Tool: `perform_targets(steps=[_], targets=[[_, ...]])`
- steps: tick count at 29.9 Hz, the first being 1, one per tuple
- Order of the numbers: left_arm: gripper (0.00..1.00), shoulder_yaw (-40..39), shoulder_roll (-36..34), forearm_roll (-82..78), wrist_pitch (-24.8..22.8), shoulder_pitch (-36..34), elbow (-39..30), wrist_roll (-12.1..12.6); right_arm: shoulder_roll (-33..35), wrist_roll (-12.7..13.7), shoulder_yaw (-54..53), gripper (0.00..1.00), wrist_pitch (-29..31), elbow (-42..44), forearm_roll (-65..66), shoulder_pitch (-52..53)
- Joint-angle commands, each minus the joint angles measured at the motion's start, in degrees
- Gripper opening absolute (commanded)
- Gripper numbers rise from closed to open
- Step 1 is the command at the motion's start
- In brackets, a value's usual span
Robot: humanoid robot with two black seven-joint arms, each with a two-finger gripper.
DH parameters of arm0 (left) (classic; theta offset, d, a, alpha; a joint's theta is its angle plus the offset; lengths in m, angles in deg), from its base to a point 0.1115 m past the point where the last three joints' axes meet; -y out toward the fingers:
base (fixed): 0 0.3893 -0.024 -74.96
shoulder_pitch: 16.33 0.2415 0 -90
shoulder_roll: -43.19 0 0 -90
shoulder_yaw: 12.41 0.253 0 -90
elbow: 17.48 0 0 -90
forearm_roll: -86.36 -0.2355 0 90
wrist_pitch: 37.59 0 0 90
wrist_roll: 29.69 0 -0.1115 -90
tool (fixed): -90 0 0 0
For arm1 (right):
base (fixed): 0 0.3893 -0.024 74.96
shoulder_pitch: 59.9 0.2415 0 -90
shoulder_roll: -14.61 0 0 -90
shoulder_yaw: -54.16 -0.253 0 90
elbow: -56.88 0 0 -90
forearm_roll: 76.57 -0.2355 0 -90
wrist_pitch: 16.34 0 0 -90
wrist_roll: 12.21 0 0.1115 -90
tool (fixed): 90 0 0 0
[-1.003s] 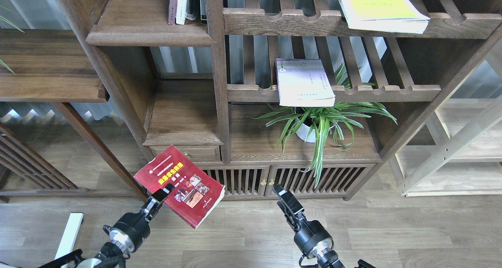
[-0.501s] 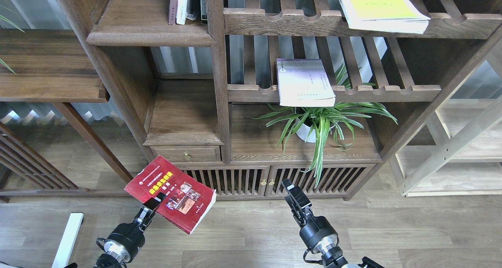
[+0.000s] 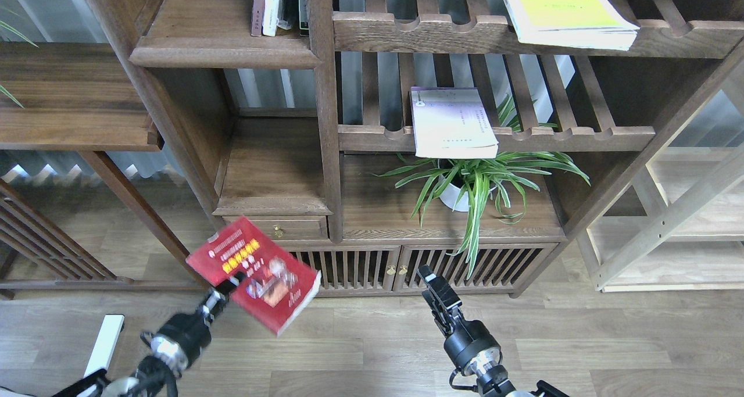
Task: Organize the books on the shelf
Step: 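Raise the red book with the left gripper toward the upper shelf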
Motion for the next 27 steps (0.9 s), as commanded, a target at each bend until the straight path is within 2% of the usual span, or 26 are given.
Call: perform_targets(steps=[1, 6, 9, 13, 17, 21, 27], targets=[[0.0, -5.74, 1.22, -1.47, 0.0, 0.7, -3.55, 0.85, 0.0, 0.0, -0.87, 0.84, 0.0, 0.07, 0.01, 0.18], [0.0, -13.3, 5.95, -1.83, 0.0, 1.84, -9.61, 1.11, 0.0, 0.0, -2.81, 0.84, 0.0, 0.5, -0.07, 0.62], [0.0, -13.93, 7.46, -2.0, 0.0, 3.16, -11.73, 1.9, 0.0, 0.0, -3.25, 0.84, 0.0, 1.12, -0.07, 0.62], [0.0, -14.36, 8.69, -4.81, 0.0, 6.75, -14.45, 6.28, 0.0, 0.0, -3.34, 0.84, 0.0, 1.3, -0.07, 0.62], [0.0, -15.85, 8.25, -5.95, 0.0, 10.8, -18.67, 9.1, 0.0, 0.0, -4.57, 0.84, 0.0, 1.3, -0.07, 0.53], [0.0, -20.68, 6.67, -10.08, 0.0, 14.41, -23.42, 14.2, 0.0, 0.0, -4.74, 0.84, 0.0, 1.3, -0.07, 0.35], [0.0, -27.18, 2.8, -18.25, 0.0, 18.18, -30.89, 16.75, 0.0, 0.0, -4.66, 0.84, 0.0, 1.21, -0.07, 0.62]])
